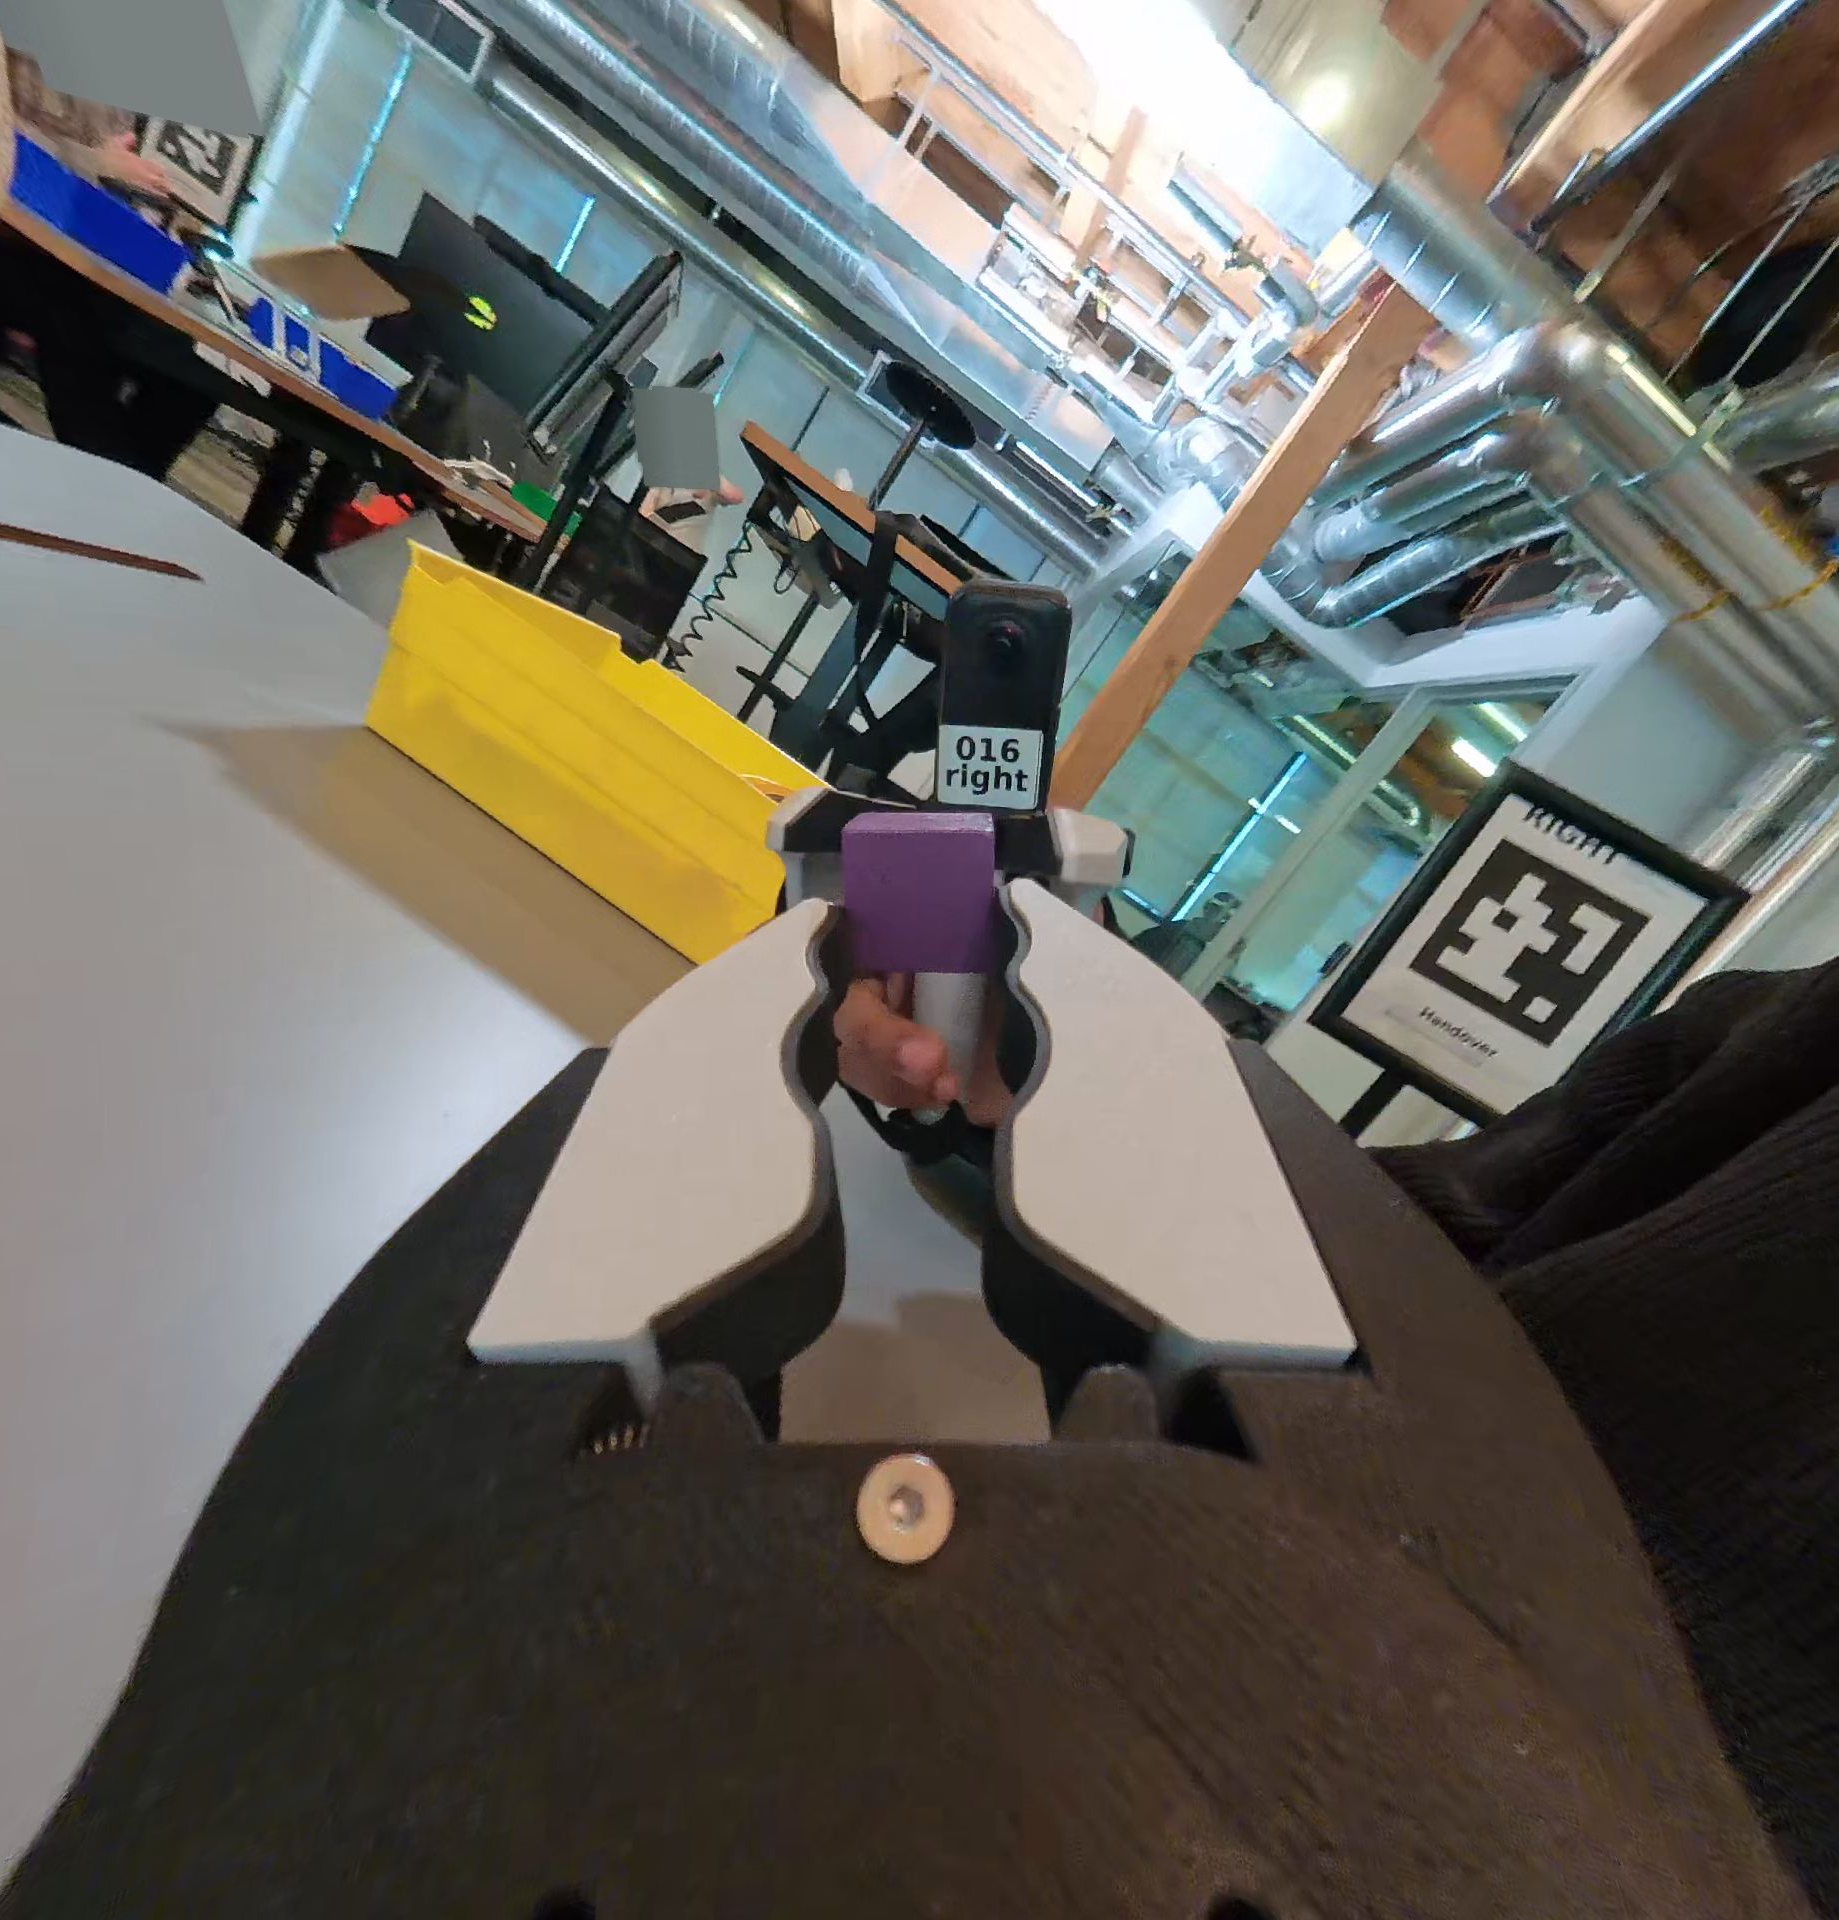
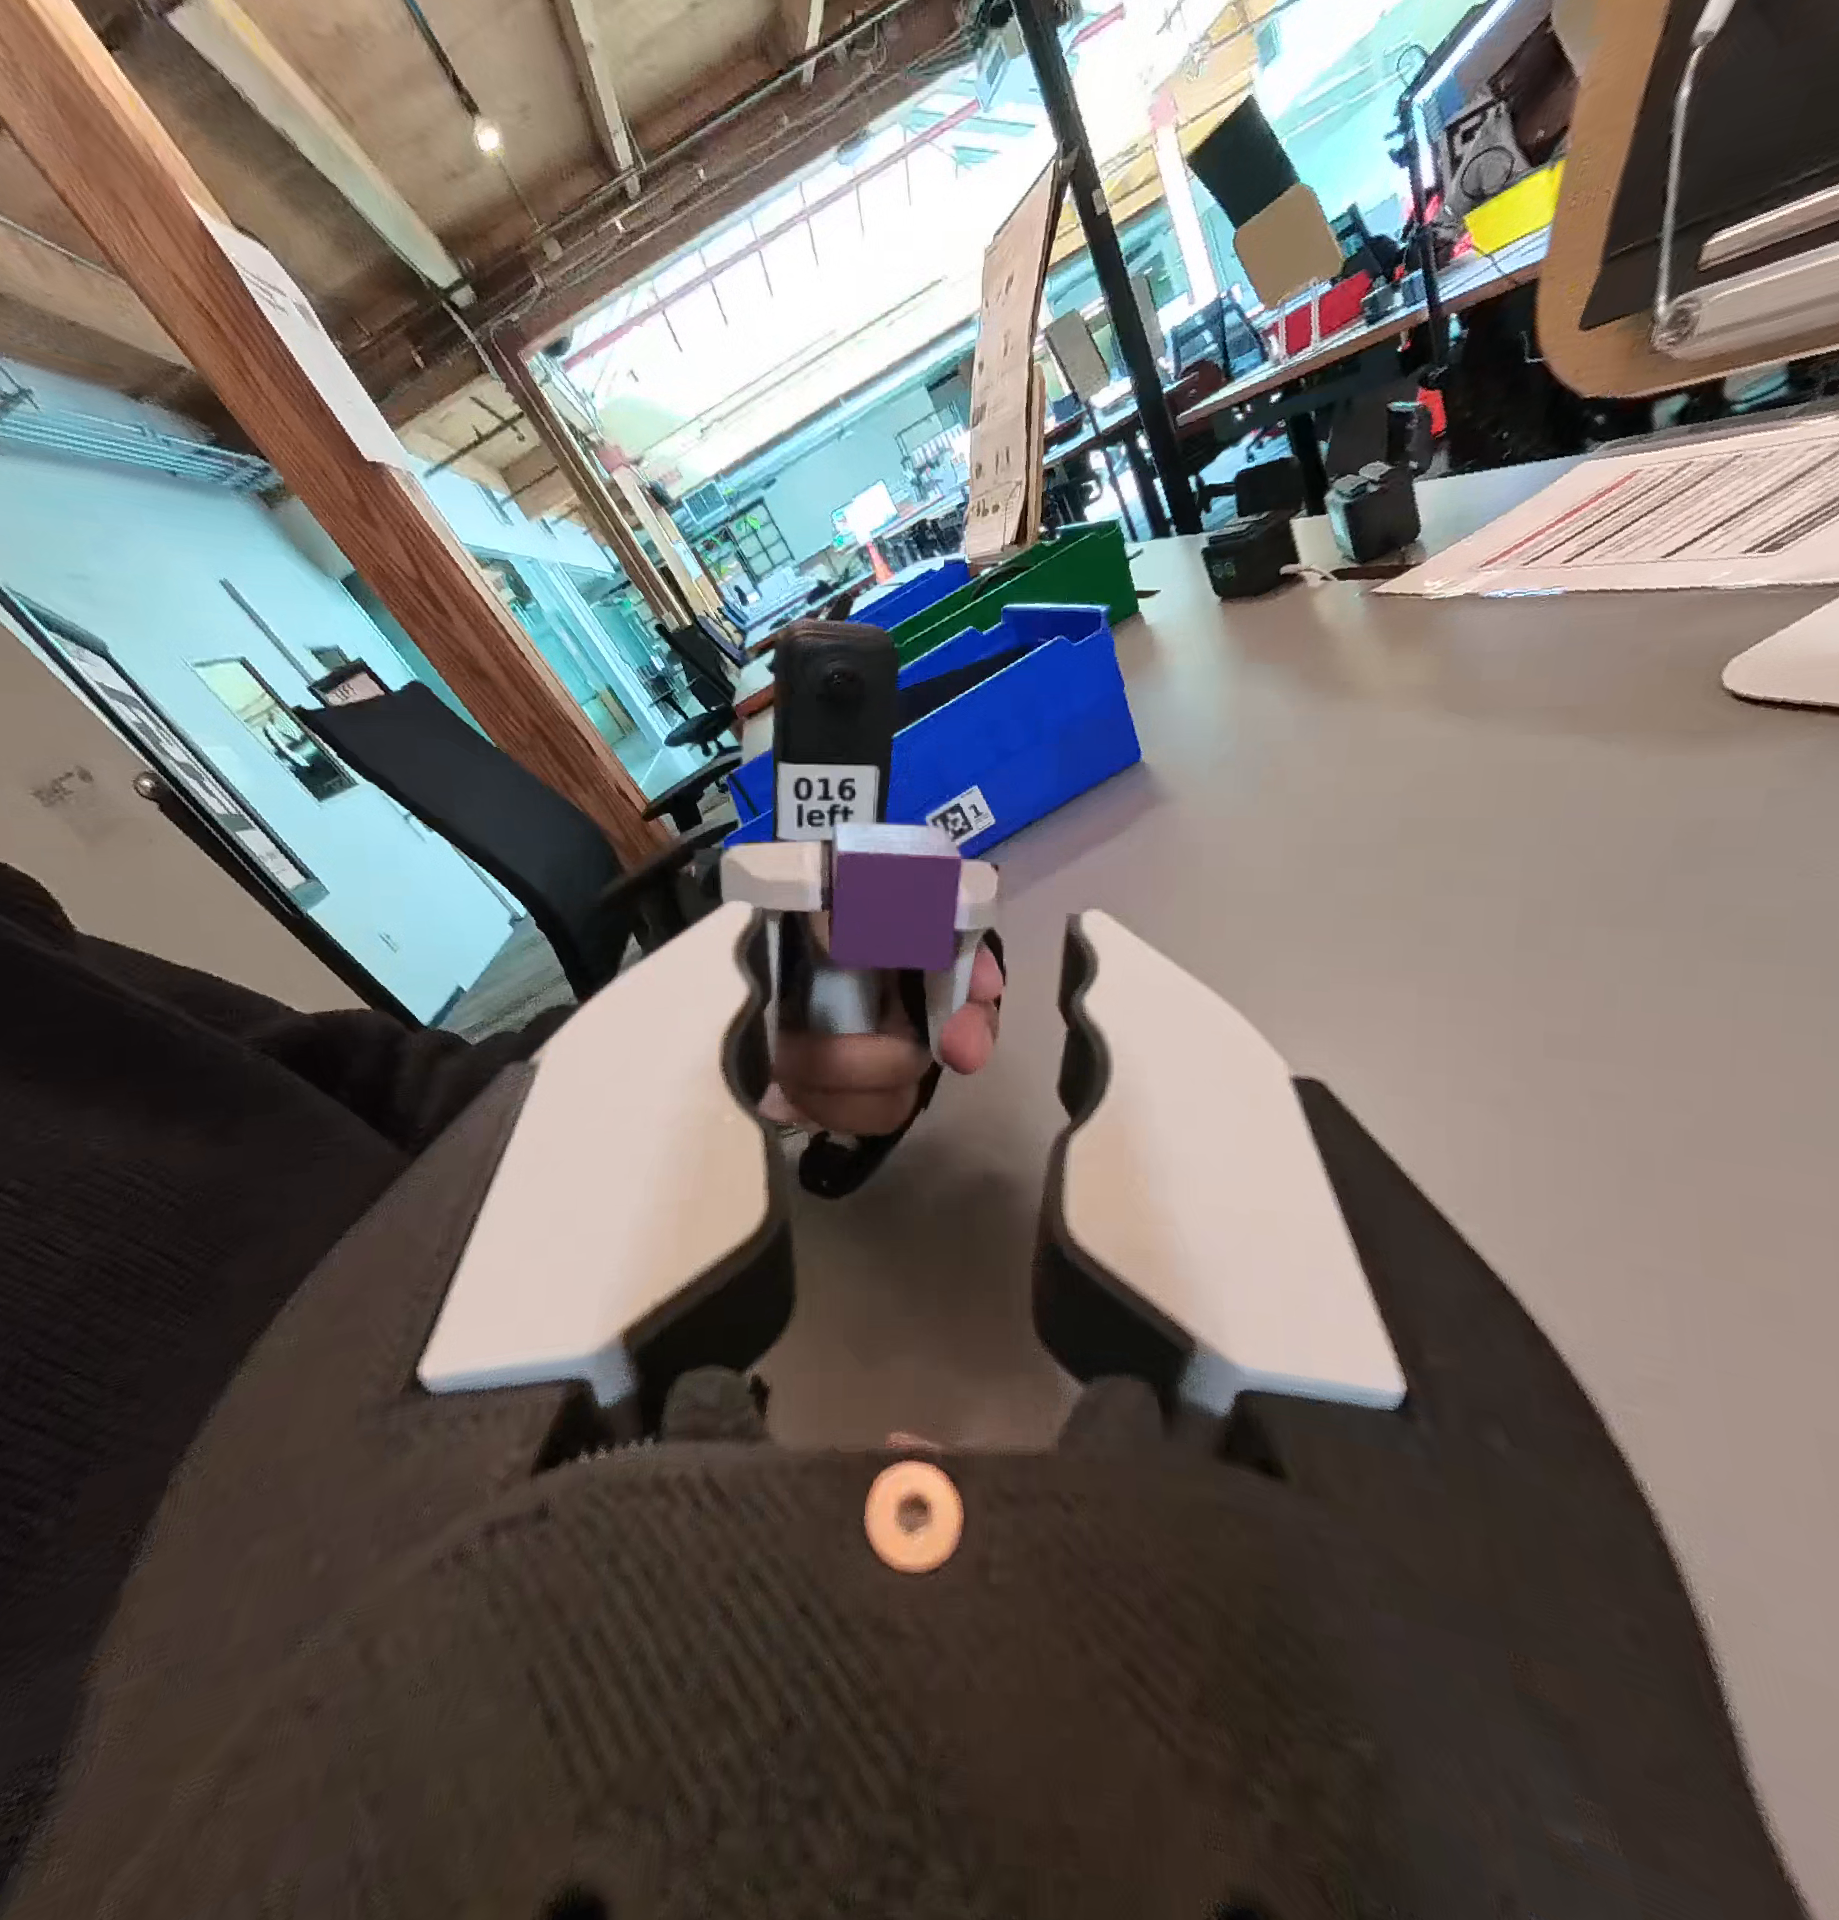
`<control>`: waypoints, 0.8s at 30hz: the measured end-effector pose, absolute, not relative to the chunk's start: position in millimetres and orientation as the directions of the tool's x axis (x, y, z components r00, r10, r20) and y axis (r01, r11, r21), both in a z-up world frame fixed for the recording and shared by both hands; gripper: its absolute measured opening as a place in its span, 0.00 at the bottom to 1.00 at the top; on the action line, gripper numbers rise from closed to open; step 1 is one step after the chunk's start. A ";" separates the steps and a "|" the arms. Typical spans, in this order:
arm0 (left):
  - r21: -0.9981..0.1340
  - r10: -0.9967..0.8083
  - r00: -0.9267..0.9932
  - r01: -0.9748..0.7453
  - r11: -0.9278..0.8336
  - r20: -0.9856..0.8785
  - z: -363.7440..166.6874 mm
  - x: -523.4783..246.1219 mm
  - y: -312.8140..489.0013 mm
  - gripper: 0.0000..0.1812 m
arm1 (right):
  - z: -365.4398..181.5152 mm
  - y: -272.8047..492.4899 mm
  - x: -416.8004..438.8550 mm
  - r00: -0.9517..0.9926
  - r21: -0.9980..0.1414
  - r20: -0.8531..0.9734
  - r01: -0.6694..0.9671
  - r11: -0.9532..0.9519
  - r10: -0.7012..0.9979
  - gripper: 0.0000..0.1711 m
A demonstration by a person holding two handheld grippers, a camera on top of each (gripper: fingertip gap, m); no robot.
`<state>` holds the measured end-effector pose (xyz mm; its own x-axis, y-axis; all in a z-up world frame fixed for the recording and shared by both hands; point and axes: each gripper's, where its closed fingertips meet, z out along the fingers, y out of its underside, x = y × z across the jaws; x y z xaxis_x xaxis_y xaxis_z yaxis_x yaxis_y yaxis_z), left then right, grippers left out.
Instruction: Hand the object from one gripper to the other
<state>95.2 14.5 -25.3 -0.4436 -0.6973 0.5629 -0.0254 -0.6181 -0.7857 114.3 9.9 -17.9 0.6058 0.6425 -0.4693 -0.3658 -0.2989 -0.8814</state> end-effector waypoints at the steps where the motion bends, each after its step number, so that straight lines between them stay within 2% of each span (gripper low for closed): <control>1: -0.795 -0.710 -0.437 -0.021 -0.606 0.552 -25.6 95.4 14.4 0.15 | -17.1 9.1 115.9 0.602 -0.878 -0.475 -0.370 -0.302 0.642 0.30; 10: -0.819 -0.739 -0.422 -0.013 -0.574 0.525 -27.7 97.8 10.9 0.15 | -23.8 10.3 103.0 0.562 -0.859 -0.511 -0.370 -0.355 0.651 0.27; 16: -0.827 -0.733 -0.440 -0.041 -0.560 0.518 -30.7 100.4 1.4 0.15 | -22.0 11.5 97.2 0.556 -0.859 -0.509 -0.382 -0.342 0.658 0.16; 24: -0.819 -0.718 -0.458 -0.040 -0.572 0.524 -28.1 99.6 -1.3 0.15 | -20.9 11.2 97.4 0.587 -0.881 -0.472 -0.349 -0.321 0.658 0.16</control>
<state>99.6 -1.3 -28.1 -0.4579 -0.7182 0.5240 -0.0399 -0.5722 -0.8191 97.4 11.2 -20.9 0.5871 0.6575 -0.4723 -0.3489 -0.3209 -0.8805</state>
